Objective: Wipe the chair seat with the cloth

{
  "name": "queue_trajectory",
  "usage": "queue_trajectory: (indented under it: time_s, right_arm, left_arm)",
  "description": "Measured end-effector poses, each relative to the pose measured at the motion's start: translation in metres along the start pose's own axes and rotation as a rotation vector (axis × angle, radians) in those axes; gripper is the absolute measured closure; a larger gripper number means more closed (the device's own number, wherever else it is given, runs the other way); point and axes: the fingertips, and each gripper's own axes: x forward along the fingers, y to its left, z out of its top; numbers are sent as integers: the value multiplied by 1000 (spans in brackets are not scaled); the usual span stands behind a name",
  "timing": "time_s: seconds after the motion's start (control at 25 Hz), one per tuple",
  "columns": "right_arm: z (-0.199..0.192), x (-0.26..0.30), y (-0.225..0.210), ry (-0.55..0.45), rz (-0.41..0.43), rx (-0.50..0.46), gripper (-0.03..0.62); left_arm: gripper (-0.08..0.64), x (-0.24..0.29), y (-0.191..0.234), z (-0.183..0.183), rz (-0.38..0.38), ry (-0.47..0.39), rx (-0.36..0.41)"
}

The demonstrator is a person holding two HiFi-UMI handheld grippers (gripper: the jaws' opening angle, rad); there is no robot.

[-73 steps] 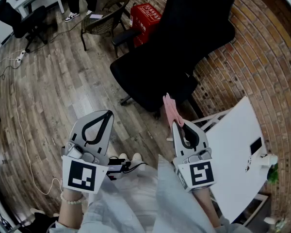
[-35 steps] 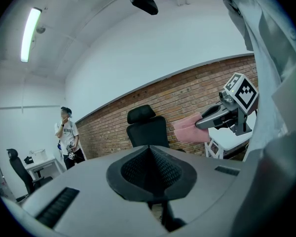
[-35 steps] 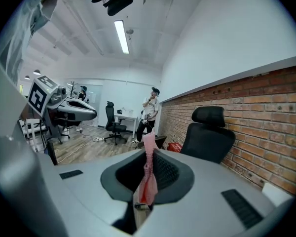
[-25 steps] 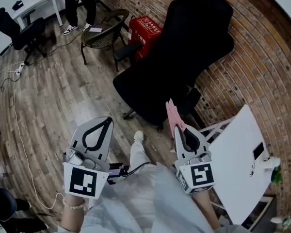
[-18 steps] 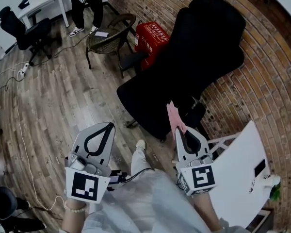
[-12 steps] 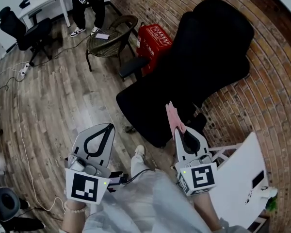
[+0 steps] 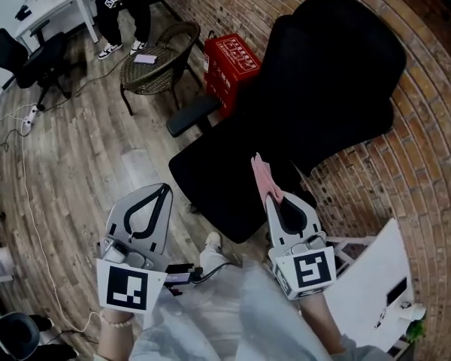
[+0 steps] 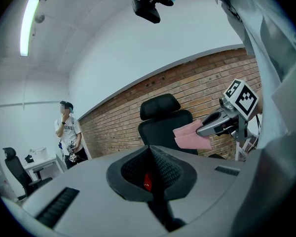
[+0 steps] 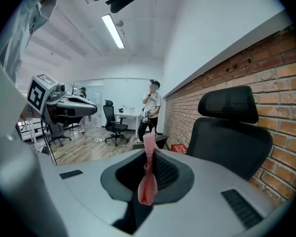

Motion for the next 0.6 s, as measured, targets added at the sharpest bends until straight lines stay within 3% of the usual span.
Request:
queue_trajectory:
  time_s: [0.6]
  right_arm:
    - [-29, 27, -21, 69, 6, 68, 537]
  left_arm:
    - [541, 54, 2, -8, -59, 44, -22]
